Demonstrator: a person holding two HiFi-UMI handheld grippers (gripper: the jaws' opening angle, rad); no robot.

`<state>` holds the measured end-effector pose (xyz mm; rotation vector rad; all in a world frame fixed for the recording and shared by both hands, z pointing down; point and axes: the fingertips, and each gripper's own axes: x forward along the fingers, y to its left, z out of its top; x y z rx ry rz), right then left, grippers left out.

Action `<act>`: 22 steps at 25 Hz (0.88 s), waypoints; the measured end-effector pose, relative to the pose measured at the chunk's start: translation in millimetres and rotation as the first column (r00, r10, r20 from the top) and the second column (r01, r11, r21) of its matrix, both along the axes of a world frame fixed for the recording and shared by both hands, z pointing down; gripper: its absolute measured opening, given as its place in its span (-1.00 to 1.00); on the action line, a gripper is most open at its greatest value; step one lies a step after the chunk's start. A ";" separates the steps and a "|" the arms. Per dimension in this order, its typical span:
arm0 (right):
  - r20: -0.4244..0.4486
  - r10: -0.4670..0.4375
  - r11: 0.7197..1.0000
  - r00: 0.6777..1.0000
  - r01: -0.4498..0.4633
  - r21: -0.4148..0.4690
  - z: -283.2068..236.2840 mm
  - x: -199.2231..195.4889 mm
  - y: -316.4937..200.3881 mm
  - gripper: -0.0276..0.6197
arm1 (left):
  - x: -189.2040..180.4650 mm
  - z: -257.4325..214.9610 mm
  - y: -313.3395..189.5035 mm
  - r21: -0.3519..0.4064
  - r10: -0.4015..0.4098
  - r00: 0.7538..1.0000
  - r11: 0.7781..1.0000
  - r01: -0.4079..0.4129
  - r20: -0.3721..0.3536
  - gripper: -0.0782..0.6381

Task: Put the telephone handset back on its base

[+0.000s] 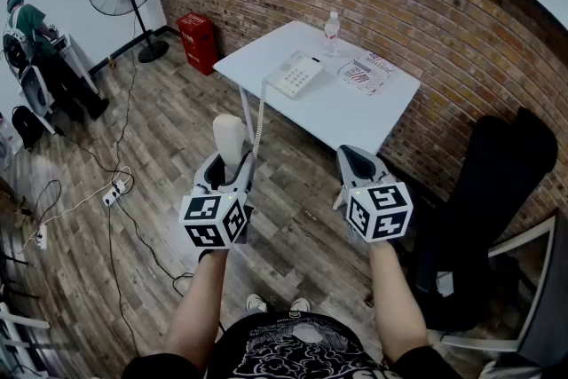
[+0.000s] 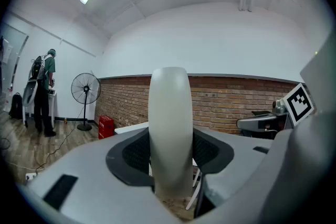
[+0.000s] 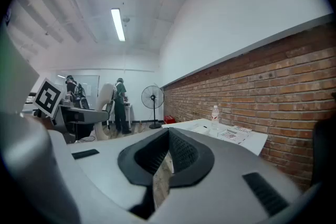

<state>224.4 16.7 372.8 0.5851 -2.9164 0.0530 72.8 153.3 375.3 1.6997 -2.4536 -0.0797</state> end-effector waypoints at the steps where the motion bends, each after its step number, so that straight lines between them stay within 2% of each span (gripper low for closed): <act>1: 0.004 -0.001 1.000 1.000 0.001 -0.001 -0.3 1.1 -0.4 -0.91 | 0.7 0.4 -0.5 -0.002 -0.002 1.000 1.000 0.002 -0.001 -0.19; 13: 0.013 -0.032 0.999 0.999 0.032 -0.004 4.0 -2.5 -15.2 -0.91 | -6.5 5.7 -10.0 -0.023 -0.035 0.999 0.999 0.036 0.016 -0.19; 18: 0.009 -0.031 1.000 0.999 0.031 -0.007 7.4 -23.1 -25.7 -0.91 | -26.3 11.3 -20.0 -0.026 -0.033 0.999 0.999 0.034 0.009 -0.19; 22: -0.001 -0.021 1.000 1.000 0.021 -0.006 13.3 -53.2 -39.2 -0.91 | -55.9 19.6 -35.8 -0.030 -0.019 1.000 0.999 0.019 0.002 -0.19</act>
